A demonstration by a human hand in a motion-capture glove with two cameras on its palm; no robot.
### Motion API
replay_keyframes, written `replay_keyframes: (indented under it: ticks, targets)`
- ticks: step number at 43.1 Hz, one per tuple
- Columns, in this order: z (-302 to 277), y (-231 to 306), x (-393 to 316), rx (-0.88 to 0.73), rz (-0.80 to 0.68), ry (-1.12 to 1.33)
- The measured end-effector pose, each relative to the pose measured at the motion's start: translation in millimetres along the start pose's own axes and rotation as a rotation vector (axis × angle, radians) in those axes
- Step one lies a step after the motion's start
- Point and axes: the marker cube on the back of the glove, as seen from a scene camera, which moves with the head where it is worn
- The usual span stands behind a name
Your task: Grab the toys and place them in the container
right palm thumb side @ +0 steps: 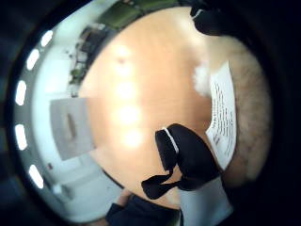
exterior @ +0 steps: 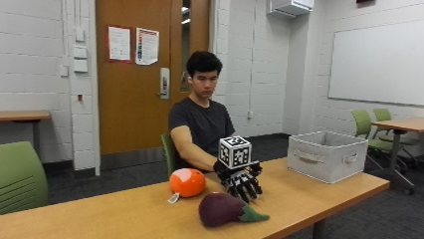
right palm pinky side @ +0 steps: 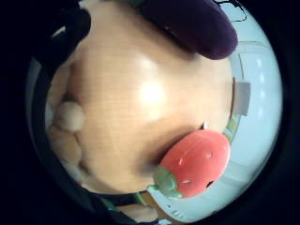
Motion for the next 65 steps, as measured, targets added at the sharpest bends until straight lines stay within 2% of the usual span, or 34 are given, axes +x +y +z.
replay_keyframes:
  ticks: [11,24,33,37,45,51,59,65]
  targets:
    - [0,7,0,0.136,0.004,0.038]
    - [-11,8,-6,0.075,-0.041,0.062]
    - [-63,4,0,0.084,-0.016,-0.052]
    - [-119,6,-17,0.142,-0.019,-0.070]
    - [-224,13,-83,0.280,-0.097,-0.058]
    - [-277,24,-160,0.341,-0.198,-0.070]
    - [-308,56,-289,0.389,-0.417,-0.158]
    - [-308,79,-392,0.409,-0.634,-0.141]
